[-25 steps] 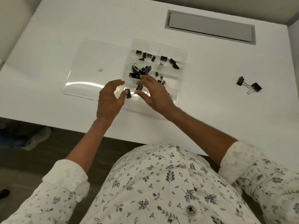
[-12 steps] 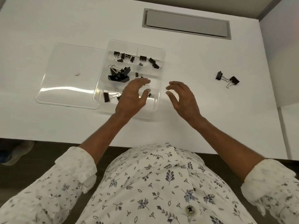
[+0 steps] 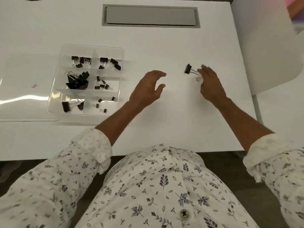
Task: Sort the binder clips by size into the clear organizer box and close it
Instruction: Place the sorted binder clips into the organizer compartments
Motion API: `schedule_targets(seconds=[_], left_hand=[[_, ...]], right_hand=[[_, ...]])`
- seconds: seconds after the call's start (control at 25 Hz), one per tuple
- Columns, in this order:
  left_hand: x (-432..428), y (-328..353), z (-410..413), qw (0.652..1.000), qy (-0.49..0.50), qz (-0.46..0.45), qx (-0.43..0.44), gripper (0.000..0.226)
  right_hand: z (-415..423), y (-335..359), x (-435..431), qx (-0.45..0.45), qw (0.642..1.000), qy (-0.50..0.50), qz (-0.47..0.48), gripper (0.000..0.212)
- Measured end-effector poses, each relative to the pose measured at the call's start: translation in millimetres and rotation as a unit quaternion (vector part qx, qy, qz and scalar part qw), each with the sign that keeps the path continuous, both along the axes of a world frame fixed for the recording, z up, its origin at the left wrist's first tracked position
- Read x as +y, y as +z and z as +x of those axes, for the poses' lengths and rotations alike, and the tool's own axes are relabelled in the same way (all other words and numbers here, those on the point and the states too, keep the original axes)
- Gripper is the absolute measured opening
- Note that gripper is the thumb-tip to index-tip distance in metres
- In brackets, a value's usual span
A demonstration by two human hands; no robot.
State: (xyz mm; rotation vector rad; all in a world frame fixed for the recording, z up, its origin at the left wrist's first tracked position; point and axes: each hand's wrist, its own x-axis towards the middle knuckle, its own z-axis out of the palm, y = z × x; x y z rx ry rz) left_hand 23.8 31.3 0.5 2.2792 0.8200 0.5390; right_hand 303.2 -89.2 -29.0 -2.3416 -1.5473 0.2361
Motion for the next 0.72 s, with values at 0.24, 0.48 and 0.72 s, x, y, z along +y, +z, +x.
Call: schedule_targets(seconds=[0.24, 0.48, 0.72], left_hand=[[-3.2, -11.0, 71.1, 0.997, -0.027, -0.032, 0.064, 0.045], [21.6, -19.9, 143.4, 0.986, -0.073, -0.053, 0.140, 0.062], [38.8, -38.4, 178.7, 0.974, -0.121, -0.002, 0.190, 0.050]], right_hand=[[55.3, -9.0, -6.6, -0.007, 0.988, 0.110, -0.109, 0.062], [46.4, -10.7, -44.8, 0.056, 0.992, 0.068, -0.089, 0.049], [34.6, -5.5, -77.6, 0.068, 0.997, 0.033, -0.016, 0.020]])
